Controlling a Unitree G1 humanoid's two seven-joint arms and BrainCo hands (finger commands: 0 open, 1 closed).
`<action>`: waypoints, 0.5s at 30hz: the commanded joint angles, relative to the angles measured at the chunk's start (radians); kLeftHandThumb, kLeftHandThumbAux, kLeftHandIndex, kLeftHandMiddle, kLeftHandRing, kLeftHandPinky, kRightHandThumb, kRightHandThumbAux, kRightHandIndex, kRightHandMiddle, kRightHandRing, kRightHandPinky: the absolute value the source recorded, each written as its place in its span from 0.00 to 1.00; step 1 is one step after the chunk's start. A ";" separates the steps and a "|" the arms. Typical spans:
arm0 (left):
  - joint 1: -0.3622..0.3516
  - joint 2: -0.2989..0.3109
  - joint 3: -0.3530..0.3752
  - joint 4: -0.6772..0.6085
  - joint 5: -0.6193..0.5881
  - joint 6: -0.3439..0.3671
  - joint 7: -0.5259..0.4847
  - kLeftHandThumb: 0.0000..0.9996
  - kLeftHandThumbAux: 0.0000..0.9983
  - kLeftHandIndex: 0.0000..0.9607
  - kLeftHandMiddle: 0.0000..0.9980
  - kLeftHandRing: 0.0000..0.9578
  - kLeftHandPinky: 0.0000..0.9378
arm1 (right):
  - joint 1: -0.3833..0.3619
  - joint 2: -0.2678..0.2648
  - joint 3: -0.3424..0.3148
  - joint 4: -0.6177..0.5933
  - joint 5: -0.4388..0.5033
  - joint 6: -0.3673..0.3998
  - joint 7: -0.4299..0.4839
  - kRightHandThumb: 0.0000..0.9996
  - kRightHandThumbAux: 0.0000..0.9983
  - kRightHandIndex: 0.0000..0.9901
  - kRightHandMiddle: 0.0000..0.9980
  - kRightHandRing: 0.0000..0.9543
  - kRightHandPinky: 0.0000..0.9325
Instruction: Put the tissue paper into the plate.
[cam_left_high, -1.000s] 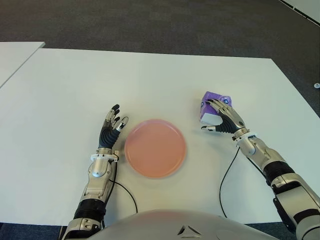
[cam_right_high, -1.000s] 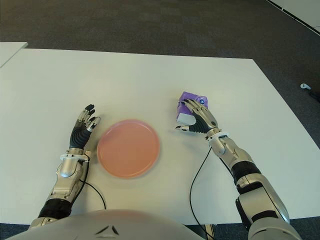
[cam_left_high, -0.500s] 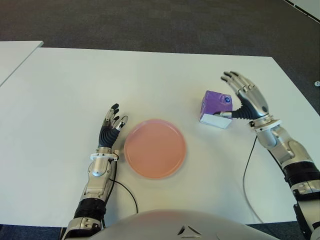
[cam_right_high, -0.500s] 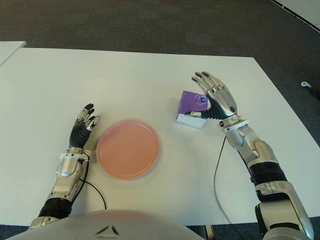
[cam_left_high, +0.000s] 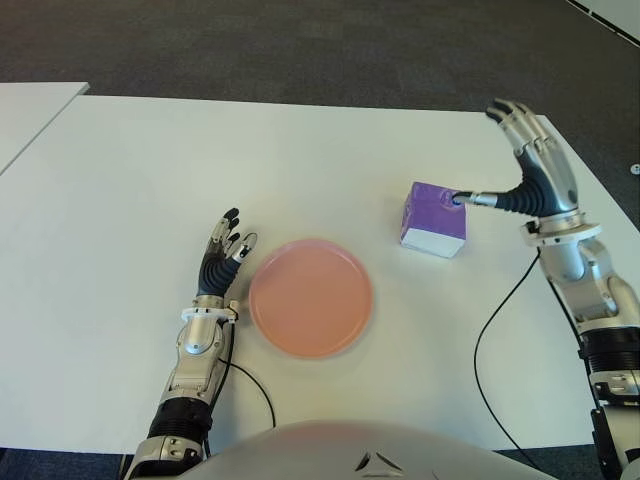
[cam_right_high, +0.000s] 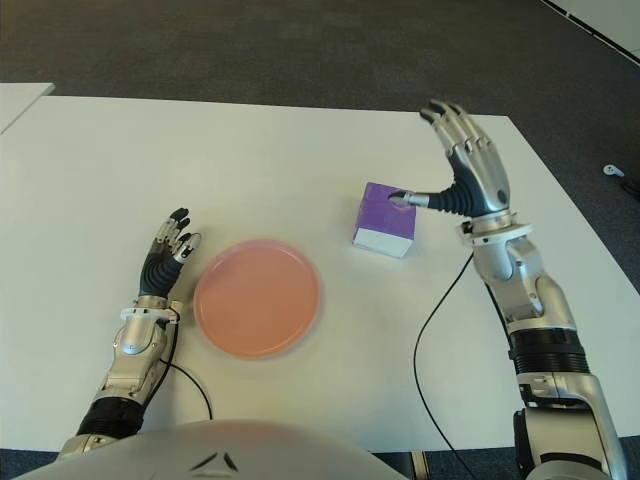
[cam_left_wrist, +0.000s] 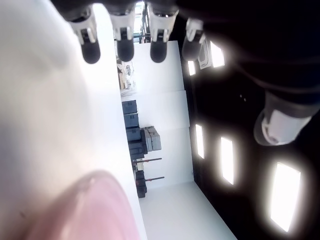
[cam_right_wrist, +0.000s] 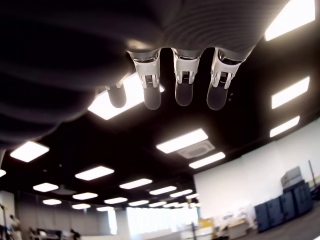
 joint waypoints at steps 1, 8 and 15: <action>0.035 -0.005 -0.003 0.023 0.011 0.034 0.011 0.00 0.46 0.00 0.00 0.00 0.00 | -0.014 0.012 0.000 -0.038 -0.008 0.054 0.068 0.28 0.36 0.00 0.00 0.00 0.00; 0.035 -0.008 -0.007 0.025 0.001 0.026 0.001 0.00 0.46 0.00 0.00 0.00 0.00 | -0.036 0.039 0.014 -0.080 0.107 0.120 0.257 0.32 0.33 0.00 0.00 0.00 0.00; 0.033 -0.010 -0.005 0.031 0.003 0.027 0.007 0.00 0.46 0.00 0.00 0.00 0.00 | -0.011 0.046 0.013 -0.092 0.105 0.143 0.326 0.32 0.34 0.00 0.00 0.00 0.00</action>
